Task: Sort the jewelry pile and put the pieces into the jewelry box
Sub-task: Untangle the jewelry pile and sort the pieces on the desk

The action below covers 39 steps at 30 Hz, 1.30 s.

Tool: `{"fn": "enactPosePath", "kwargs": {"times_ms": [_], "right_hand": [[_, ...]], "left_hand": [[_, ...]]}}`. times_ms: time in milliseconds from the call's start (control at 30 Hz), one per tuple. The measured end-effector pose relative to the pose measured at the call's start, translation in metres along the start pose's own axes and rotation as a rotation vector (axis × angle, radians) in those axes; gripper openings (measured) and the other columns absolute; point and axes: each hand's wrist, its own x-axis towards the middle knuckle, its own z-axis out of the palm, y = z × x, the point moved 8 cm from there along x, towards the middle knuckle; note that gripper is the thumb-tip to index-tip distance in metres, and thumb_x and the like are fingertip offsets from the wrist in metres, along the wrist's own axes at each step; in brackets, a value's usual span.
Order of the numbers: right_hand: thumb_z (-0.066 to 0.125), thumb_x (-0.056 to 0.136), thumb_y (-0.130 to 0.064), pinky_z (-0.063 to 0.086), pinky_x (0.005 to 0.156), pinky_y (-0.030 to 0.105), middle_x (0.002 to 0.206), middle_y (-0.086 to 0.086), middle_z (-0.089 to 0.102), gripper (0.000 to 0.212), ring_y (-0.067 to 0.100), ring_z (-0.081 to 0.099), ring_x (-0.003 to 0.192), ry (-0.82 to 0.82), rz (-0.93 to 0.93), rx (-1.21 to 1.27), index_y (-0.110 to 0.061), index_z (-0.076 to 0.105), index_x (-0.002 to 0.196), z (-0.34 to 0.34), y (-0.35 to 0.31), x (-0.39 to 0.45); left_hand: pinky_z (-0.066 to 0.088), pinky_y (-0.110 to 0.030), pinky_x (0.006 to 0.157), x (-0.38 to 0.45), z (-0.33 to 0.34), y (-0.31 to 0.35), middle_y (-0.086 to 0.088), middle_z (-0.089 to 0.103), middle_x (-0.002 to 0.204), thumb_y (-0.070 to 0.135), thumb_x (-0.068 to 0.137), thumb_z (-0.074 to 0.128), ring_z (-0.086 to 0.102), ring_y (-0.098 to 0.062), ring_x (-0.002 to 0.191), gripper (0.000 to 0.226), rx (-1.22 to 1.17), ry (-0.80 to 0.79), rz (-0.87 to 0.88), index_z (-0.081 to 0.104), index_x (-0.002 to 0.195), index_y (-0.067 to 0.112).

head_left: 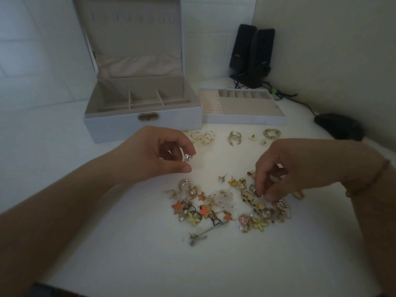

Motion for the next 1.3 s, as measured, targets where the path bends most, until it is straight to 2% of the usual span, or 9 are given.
{"fn": "enactPosePath", "kwargs": {"times_ms": [67, 200, 300, 400, 600, 833, 967, 1133, 1300], "right_hand": [[0.074, 0.077, -0.038, 0.051, 0.07, 0.049, 0.077, -0.001, 0.068, 0.005, 0.034, 0.058, 0.068, 0.029, -0.013, 0.001, -0.038, 0.072, 0.082, -0.001, -0.003, 0.0], [0.069, 0.081, -0.025, 0.049, 0.061, 0.02, 0.081, -0.009, 0.066, 0.004, 0.012, 0.06, 0.069, 0.277, -0.146, 0.019, -0.028, 0.067, 0.081, -0.016, -0.029, 0.004], [0.07, 0.081, -0.016, 0.056, 0.061, 0.034, 0.088, -0.004, 0.07, 0.012, 0.014, 0.066, 0.079, 0.491, -0.203, 0.09, -0.028, 0.066, 0.079, -0.021, -0.042, 0.014], [0.071, 0.082, -0.009, 0.056, 0.062, 0.04, 0.082, -0.001, 0.07, 0.01, 0.014, 0.069, 0.074, 0.559, -0.219, 0.192, -0.016, 0.067, 0.089, -0.016, -0.048, 0.022], [0.069, 0.085, -0.018, 0.056, 0.066, 0.027, 0.08, -0.002, 0.07, 0.046, 0.015, 0.066, 0.069, 0.617, -0.254, 0.169, -0.025, 0.054, 0.128, -0.008, -0.054, 0.03], [0.072, 0.082, -0.02, 0.051, 0.056, 0.024, 0.071, 0.003, 0.067, 0.012, 0.011, 0.06, 0.059, 0.74, -0.239, 0.238, -0.016, 0.072, 0.093, -0.017, -0.06, 0.023], [0.073, 0.08, -0.018, 0.048, 0.057, 0.014, 0.069, -0.003, 0.067, 0.005, 0.001, 0.058, 0.057, 0.773, -0.145, 0.277, -0.019, 0.071, 0.084, -0.032, -0.042, 0.015], [0.066, 0.085, -0.02, 0.049, 0.059, 0.021, 0.071, -0.001, 0.066, 0.006, 0.012, 0.058, 0.06, 1.107, 0.236, 0.089, -0.021, 0.065, 0.079, -0.091, 0.051, -0.039], [0.062, 0.087, -0.018, 0.037, 0.065, 0.024, 0.078, 0.008, 0.063, 0.007, 0.016, 0.052, 0.063, 0.994, 0.584, -0.069, -0.012, 0.064, 0.087, -0.09, 0.131, -0.046]], "left_hand": [[0.056, -0.019, 0.077, 0.0, 0.002, 0.0, -0.001, 0.073, 0.079, 0.027, 0.066, 0.081, 0.07, -0.017, 0.073, 0.027, -0.014, -0.008, -0.013, 0.074, 0.091, 0.019], [0.058, -0.022, 0.078, 0.002, 0.006, 0.006, -0.001, 0.077, 0.088, 0.011, 0.071, 0.079, 0.075, -0.018, 0.08, 0.022, -0.185, 0.042, -0.016, 0.072, 0.092, 0.008], [0.059, -0.023, 0.075, 0.004, 0.009, 0.012, -0.003, 0.077, 0.094, -0.003, 0.076, 0.075, 0.076, -0.018, 0.081, 0.027, -0.303, 0.106, -0.015, 0.069, 0.099, 0.009], [0.059, -0.023, 0.074, 0.003, 0.01, 0.016, 0.0, 0.074, 0.106, -0.008, 0.08, 0.072, 0.076, -0.019, 0.081, 0.048, -0.314, 0.139, 0.008, 0.063, 0.116, 0.022], [0.058, -0.026, 0.069, 0.001, 0.011, 0.022, 0.002, 0.065, 0.099, -0.012, 0.083, 0.067, 0.074, -0.021, 0.071, 0.065, -0.279, 0.137, 0.105, 0.05, 0.127, 0.034], [0.059, -0.028, 0.062, 0.002, 0.0, 0.023, -0.001, 0.064, 0.093, 0.008, 0.071, 0.077, 0.07, -0.023, 0.059, 0.055, -0.391, 0.261, 0.127, 0.056, 0.119, 0.025], [0.059, -0.027, 0.064, 0.003, 0.004, 0.016, 0.003, 0.066, 0.089, 0.019, 0.083, 0.073, 0.072, -0.024, 0.065, 0.026, -0.365, 0.236, 0.098, 0.064, 0.107, 0.015], [0.056, -0.02, 0.068, 0.0, 0.0, 0.01, 0.005, 0.069, 0.082, 0.029, 0.082, 0.071, 0.071, -0.016, 0.066, 0.02, -0.179, 0.229, 0.068, 0.069, 0.099, 0.018], [0.052, -0.013, 0.067, 0.0, -0.001, 0.009, 0.005, 0.07, 0.08, 0.024, 0.087, 0.072, 0.069, -0.011, 0.063, 0.01, -0.126, 0.238, 0.05, 0.071, 0.096, 0.019]]}}
